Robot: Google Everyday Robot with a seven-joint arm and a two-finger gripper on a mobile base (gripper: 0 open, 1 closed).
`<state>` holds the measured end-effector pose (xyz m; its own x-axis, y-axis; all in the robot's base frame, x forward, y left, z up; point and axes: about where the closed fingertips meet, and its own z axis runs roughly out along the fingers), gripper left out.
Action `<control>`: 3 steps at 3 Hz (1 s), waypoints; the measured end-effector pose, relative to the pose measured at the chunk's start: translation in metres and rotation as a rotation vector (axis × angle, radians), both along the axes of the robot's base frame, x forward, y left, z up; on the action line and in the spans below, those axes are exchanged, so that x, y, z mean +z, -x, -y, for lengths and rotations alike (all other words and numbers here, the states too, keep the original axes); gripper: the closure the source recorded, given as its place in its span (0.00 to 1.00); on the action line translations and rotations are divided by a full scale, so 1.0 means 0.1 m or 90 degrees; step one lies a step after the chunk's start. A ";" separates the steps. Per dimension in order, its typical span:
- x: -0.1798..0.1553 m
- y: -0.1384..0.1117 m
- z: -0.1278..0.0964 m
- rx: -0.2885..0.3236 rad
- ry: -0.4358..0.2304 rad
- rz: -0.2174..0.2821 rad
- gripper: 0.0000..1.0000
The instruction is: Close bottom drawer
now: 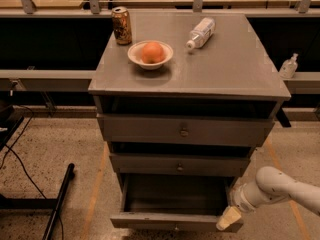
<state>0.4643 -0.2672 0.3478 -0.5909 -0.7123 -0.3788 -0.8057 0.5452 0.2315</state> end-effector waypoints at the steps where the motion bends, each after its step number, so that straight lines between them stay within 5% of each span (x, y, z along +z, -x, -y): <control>1: -0.33 0.00 0.11 -0.032 -0.026 -0.039 0.15; 3: -0.79 0.02 0.05 -0.062 -0.061 -0.090 0.62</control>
Offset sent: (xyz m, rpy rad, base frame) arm -0.0006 -0.0145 -0.0933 0.0809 0.1589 -0.1401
